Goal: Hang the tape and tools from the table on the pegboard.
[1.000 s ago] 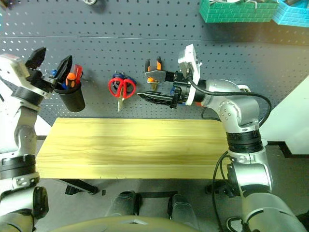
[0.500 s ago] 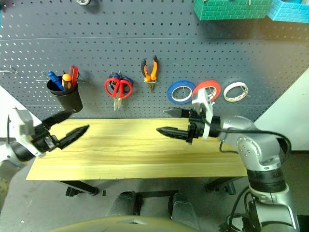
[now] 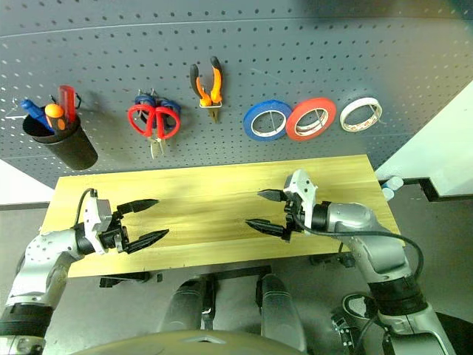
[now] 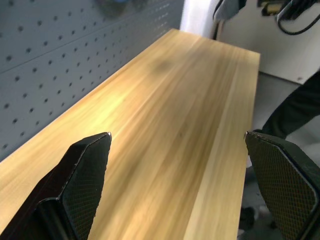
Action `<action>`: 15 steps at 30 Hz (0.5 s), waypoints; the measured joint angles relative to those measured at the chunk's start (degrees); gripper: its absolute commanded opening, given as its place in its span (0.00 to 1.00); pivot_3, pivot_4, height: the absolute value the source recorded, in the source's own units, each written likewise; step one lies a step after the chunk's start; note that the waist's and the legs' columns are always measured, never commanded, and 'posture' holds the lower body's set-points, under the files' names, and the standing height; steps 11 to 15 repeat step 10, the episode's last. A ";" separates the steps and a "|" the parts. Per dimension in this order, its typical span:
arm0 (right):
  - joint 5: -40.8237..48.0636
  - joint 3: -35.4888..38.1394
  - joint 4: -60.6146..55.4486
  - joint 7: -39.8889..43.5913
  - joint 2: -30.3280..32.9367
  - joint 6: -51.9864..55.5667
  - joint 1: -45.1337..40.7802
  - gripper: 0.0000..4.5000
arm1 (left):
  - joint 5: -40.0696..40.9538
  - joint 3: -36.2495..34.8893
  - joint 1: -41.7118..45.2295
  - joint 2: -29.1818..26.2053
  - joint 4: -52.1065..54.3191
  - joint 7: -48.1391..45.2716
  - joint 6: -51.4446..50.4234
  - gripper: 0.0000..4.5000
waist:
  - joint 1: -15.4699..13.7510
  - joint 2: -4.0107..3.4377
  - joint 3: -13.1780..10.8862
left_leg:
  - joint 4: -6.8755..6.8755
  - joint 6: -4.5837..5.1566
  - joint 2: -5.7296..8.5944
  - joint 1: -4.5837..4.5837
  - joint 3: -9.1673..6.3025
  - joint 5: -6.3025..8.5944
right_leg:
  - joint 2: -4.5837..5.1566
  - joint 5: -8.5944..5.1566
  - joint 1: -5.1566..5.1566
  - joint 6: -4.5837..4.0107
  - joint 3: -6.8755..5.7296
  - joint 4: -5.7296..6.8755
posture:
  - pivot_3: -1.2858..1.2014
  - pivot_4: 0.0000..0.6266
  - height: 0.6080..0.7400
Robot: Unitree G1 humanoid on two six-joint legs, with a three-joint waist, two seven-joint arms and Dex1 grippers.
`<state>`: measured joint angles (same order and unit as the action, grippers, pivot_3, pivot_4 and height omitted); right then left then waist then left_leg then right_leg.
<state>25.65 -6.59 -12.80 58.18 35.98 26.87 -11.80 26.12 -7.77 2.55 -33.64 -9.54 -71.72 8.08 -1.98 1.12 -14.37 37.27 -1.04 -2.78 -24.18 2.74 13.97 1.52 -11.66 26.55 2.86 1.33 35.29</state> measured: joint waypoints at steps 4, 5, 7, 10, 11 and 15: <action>-0.58 -0.39 1.41 0.50 -1.16 -1.05 -3.35 1.00 | 0.42 -0.49 0.51 0.22 -1.71 -0.89 1.53 0.99 | 0.26 0.02 -0.06 | 0.07 0.00 -0.01 0.03 -0.01 0.00 | -0.04 0.00 -0.01 0.01 -0.01 0.08 | 0.56 0.44 1.00; -0.58 -0.38 2.13 0.63 -1.32 -1.14 -4.65 1.00 | 0.44 -0.60 0.46 0.55 -1.68 -0.72 2.00 0.99 | 0.12 0.02 -0.06 | 0.10 0.00 -0.01 0.04 -0.03 0.00 | -0.04 -0.01 -0.04 0.03 -0.03 0.10 | 0.57 0.44 1.00; -0.55 -0.09 3.46 1.24 -1.33 -1.66 -6.26 1.00 | 0.46 -0.79 0.34 1.25 -1.60 -0.23 2.87 0.99 | -0.25 0.04 -0.05 | 0.12 0.00 0.00 0.05 -0.04 0.00 | -0.04 -0.02 -0.06 0.05 -0.04 0.09 | 0.57 0.41 1.00; -0.57 0.12 5.69 2.58 -1.33 -2.48 -6.85 1.00 | 0.46 -1.08 -0.78 2.00 -0.89 1.40 3.75 0.99 | -0.48 0.07 -0.03 | 0.10 0.00 0.03 0.00 -0.05 0.00 | 0.00 0.00 -0.09 0.04 -0.08 0.02 | 0.57 0.37 1.00; -0.57 0.12 5.69 2.58 -1.33 -2.48 -6.85 1.00 | 0.46 -1.08 -0.78 2.00 -0.89 1.40 3.75 0.99 | -0.48 0.07 -0.03 | 0.10 0.00 0.03 0.00 -0.05 0.00 | 0.00 0.00 -0.09 0.04 -0.08 0.02 | 0.57 0.37 1.00; -0.57 0.12 5.69 2.58 -1.33 -2.48 -6.85 1.00 | 0.46 -1.08 -0.78 2.00 -0.89 1.40 3.75 0.99 | -0.48 0.07 -0.03 | 0.10 0.00 0.03 0.00 -0.05 0.00 | 0.00 0.00 -0.09 0.04 -0.08 0.02 | 0.57 0.37 1.00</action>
